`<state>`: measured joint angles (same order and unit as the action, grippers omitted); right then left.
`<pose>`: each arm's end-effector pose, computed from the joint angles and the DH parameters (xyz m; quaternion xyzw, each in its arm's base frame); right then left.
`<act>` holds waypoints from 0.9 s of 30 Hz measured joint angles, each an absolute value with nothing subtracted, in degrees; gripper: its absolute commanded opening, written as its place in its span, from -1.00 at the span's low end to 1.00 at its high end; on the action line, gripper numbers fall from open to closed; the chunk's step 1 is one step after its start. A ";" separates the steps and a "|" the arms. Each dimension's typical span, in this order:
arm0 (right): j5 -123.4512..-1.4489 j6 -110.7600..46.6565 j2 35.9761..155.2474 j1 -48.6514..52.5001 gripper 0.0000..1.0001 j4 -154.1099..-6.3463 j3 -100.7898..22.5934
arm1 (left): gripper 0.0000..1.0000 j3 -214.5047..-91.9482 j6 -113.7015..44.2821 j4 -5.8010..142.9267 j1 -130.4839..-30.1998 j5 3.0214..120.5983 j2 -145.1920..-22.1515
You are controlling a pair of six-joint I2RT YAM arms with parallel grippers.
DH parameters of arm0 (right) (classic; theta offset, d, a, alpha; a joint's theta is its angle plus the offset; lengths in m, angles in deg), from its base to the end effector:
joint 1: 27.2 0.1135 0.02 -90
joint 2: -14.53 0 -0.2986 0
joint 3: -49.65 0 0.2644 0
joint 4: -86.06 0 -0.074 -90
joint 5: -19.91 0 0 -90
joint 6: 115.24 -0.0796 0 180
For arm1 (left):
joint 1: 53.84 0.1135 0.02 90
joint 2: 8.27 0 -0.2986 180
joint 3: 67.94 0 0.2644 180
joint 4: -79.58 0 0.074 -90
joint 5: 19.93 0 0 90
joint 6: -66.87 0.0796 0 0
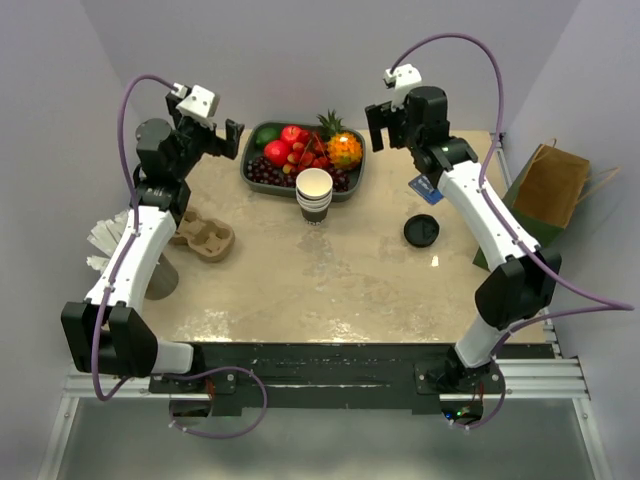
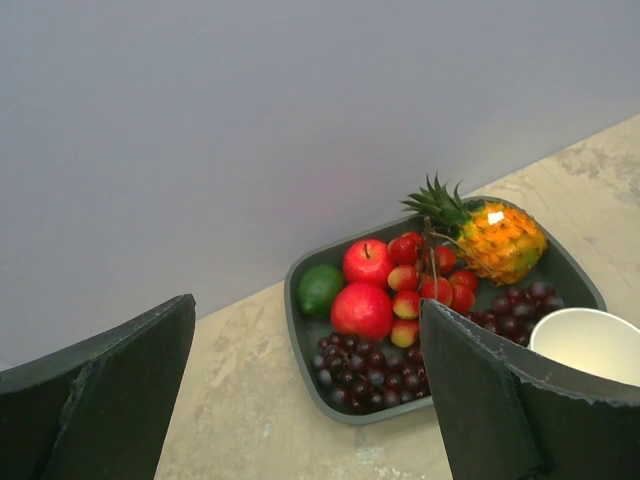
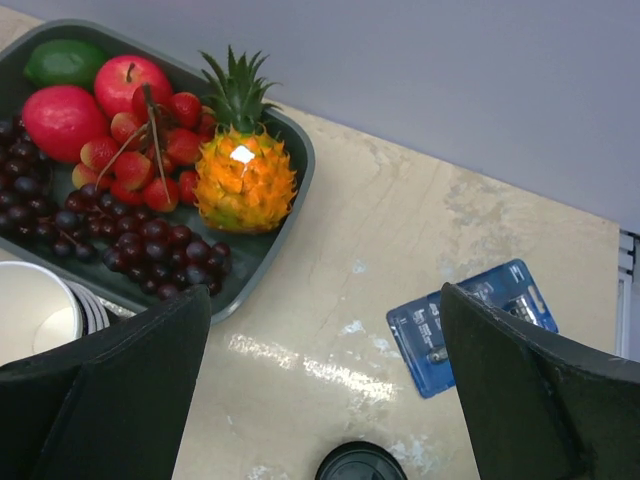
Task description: Pack the takeout coffee
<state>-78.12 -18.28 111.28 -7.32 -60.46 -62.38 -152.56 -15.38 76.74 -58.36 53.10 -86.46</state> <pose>0.4320 0.1444 0.4320 -0.1476 0.7955 0.0095 0.5876 0.3685 -0.0524 0.4448 0.1793 0.6617 -0.0807 0.7235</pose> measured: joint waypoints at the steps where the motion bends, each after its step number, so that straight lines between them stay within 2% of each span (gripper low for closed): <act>1: -78.12 -18.34 111.72 -7.28 0.98 -60.44 -62.38 | 0.94 -152.58 -14.99 76.02 -58.36 52.60 -86.44; 5: -76.42 -17.07 113.42 -7.28 0.98 -59.48 -62.38 | 0.93 -152.85 -13.44 71.74 -58.36 50.83 -86.39; 6: -75.52 -16.31 113.55 -7.28 0.98 -59.11 -62.38 | 0.99 -153.04 -12.85 70.27 -58.36 50.21 -86.39; 14: -62.45 -9.51 113.58 -7.26 0.98 -57.64 -62.36 | 0.99 -156.87 -8.78 57.99 -58.38 47.13 -85.65; 17: -56.92 -7.76 113.58 -7.13 0.96 -57.43 -62.36 | 0.90 -159.53 -6.35 52.94 -58.40 47.00 -85.28; 21: -51.17 -6.21 113.62 -6.38 0.82 -56.75 -62.36 | 0.77 -165.22 -1.83 42.71 -58.40 46.48 -85.58; 25: -48.14 -5.71 113.82 -5.36 0.76 -55.70 -62.36 | 0.73 -170.79 1.69 33.27 -58.40 43.83 -86.92; 27: -47.68 -5.71 113.95 -5.14 0.72 -55.57 -62.36 | 0.64 -171.32 2.02 30.69 -58.60 42.72 -87.73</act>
<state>-47.68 -5.71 113.95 -5.14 -55.57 -62.36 -171.32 2.02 30.69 -58.60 42.72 -87.73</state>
